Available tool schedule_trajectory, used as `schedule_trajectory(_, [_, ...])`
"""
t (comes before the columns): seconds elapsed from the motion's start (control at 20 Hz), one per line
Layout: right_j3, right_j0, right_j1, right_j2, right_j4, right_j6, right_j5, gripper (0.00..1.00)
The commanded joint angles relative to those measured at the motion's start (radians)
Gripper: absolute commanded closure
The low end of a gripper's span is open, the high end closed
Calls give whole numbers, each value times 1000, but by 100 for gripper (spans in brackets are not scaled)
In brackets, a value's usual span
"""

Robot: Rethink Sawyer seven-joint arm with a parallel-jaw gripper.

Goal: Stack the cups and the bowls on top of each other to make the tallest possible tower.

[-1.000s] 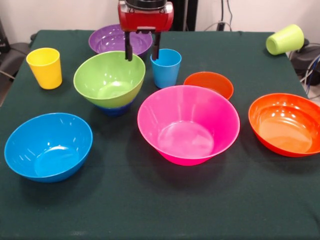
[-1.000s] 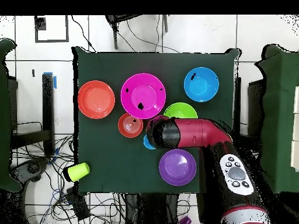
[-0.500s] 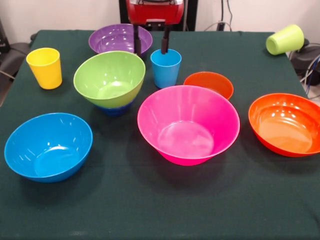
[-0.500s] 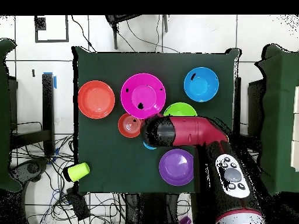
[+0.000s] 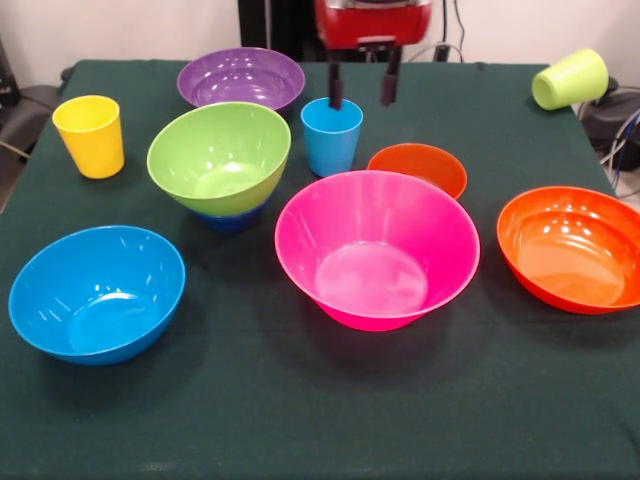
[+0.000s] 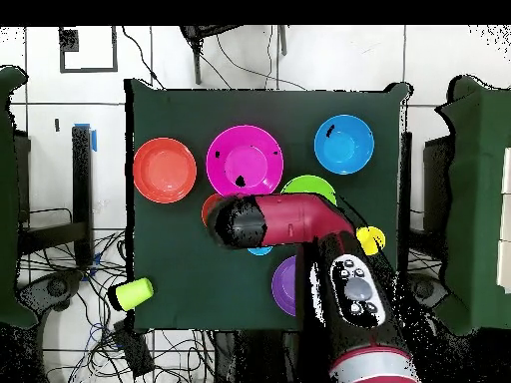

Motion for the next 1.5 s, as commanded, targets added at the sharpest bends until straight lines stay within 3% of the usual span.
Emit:
schedule_trajectory(0.05, [5,64,34,46,41,100,81,0])
schedule_trajectory(1.1, [-244,146,288,18,50,90,35,0])
schedule_trajectory(1.5, [-245,167,280,8,60,106,45,0])
